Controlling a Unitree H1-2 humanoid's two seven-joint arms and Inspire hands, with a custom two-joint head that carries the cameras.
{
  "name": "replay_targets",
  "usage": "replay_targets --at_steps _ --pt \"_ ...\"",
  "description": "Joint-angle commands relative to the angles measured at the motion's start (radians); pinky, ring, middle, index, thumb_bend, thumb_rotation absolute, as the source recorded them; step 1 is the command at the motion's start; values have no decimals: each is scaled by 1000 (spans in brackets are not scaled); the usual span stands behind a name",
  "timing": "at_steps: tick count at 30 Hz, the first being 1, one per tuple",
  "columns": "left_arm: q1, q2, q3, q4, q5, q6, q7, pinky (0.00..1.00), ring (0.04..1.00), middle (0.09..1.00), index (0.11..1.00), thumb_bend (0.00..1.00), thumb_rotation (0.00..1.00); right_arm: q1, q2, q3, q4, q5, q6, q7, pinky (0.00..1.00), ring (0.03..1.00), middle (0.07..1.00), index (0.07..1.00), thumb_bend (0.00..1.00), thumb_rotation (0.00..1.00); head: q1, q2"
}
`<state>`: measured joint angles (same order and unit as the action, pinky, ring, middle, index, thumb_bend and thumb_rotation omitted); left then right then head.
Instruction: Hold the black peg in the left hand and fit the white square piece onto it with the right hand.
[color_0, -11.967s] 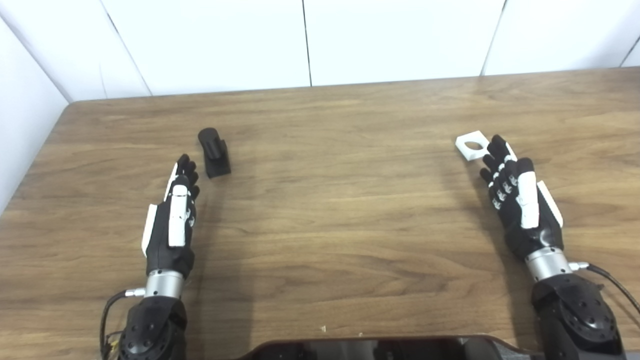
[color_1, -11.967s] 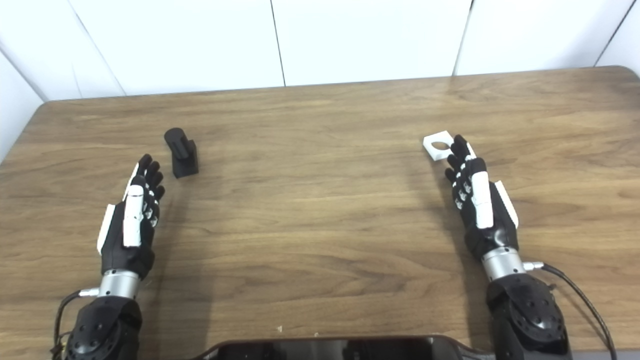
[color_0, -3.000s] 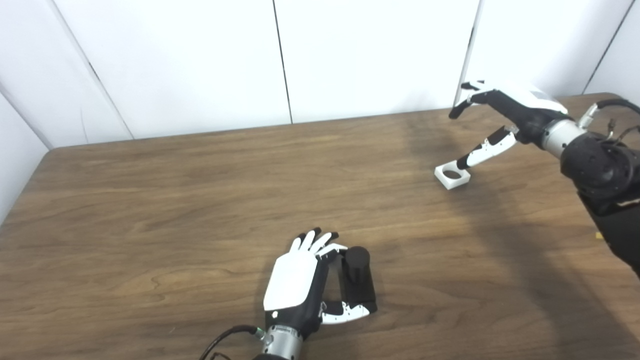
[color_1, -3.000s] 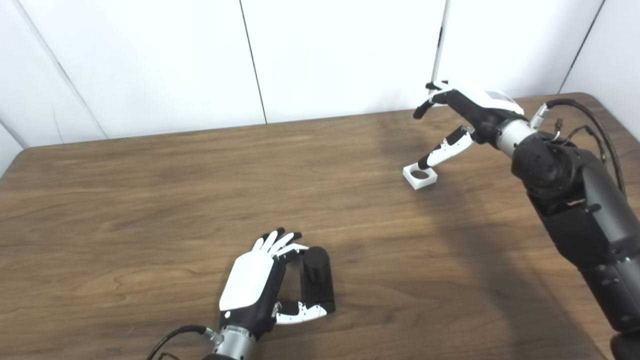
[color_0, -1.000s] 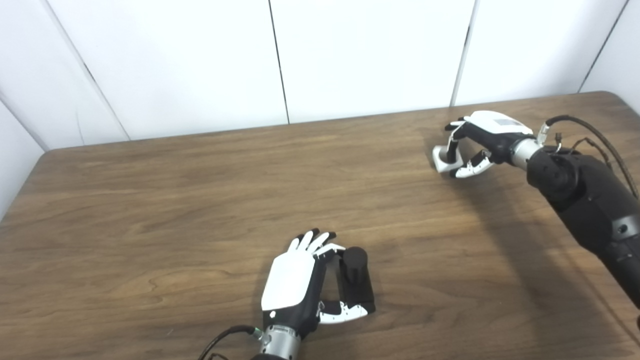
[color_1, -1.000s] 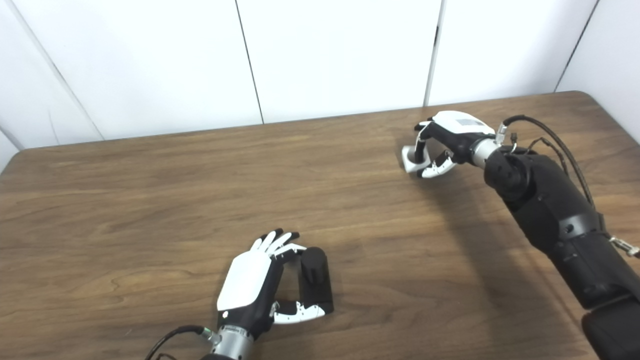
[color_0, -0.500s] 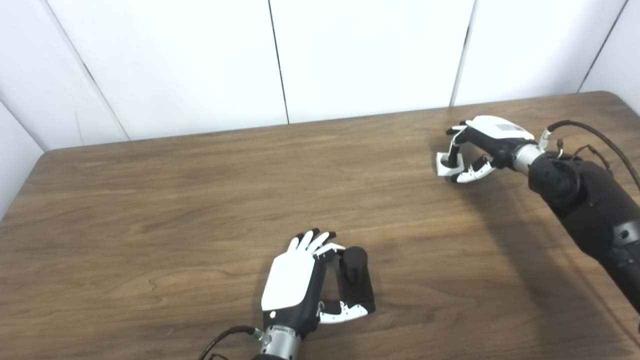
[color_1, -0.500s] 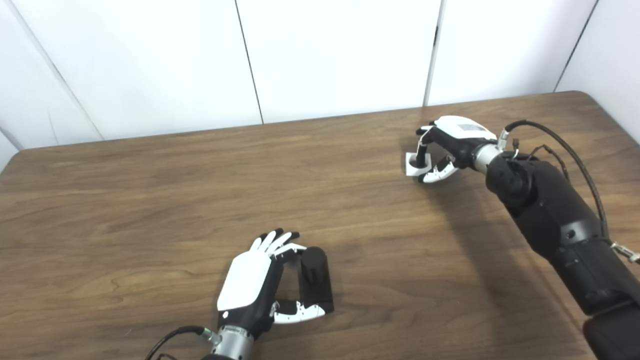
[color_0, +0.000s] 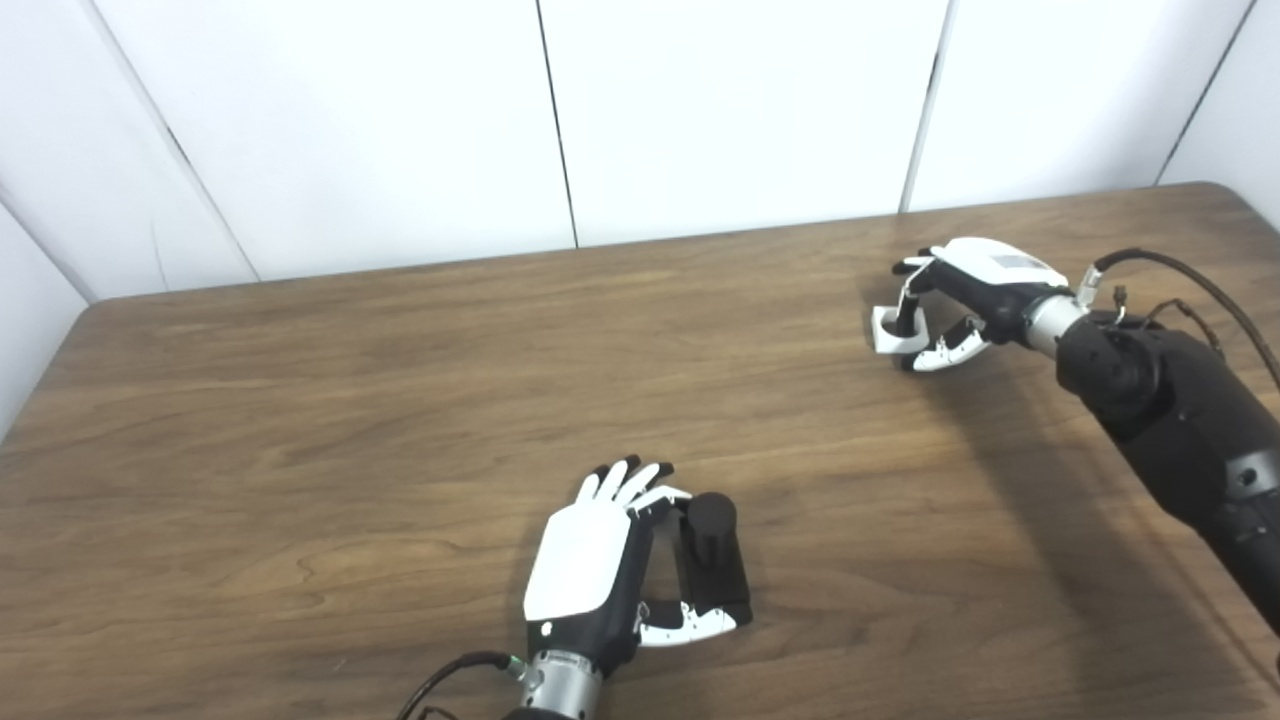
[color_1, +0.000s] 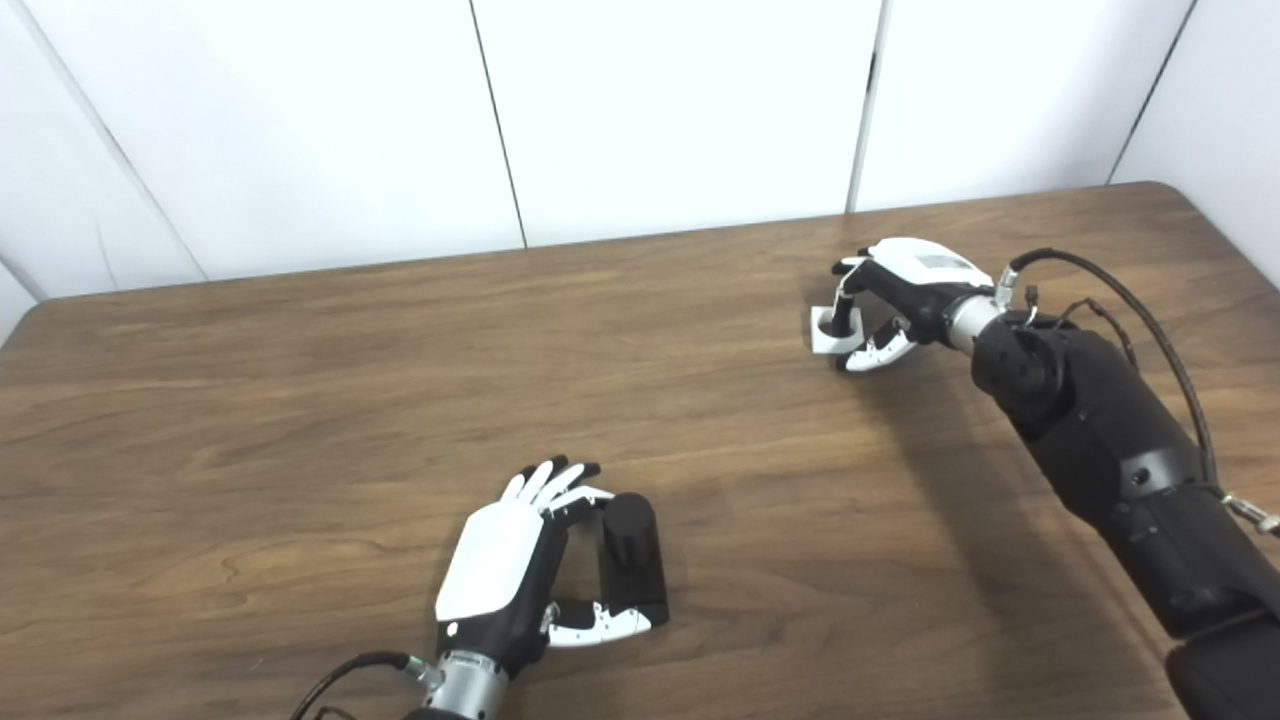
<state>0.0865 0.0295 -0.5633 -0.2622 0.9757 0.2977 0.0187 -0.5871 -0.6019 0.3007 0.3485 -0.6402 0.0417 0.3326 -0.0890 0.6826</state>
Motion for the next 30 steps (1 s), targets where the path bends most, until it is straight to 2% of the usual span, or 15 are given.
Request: replay_targets --at_steps 1,4,9,19,30 --pt "14 -11 -5 24 14 -6 -7 981 964 896 638 757 303 -39 -7 -23 -29 9 -6 -23 921 982 917 672 956 318 0 1" --pt "14 -11 -6 24 12 -6 -9 994 968 899 640 757 297 -39 -8 -27 -28 14 -7 -22 925 980 915 700 996 347 0 1" --pt "13 -11 -7 29 9 -8 -9 992 968 898 641 753 293 -39 -11 -33 -25 18 -29 -32 913 973 910 713 1000 374 -2 1" --pt "5 -9 -3 46 4 -13 -5 993 970 901 639 752 301 -39 -13 -49 -30 26 -41 -36 902 973 912 699 1000 357 -4 -5" --pt "-3 -10 0 59 1 -18 -3 986 969 902 643 749 307 -59 -39 -63 -121 37 9 37 920 968 910 692 1000 319 -11 -6"
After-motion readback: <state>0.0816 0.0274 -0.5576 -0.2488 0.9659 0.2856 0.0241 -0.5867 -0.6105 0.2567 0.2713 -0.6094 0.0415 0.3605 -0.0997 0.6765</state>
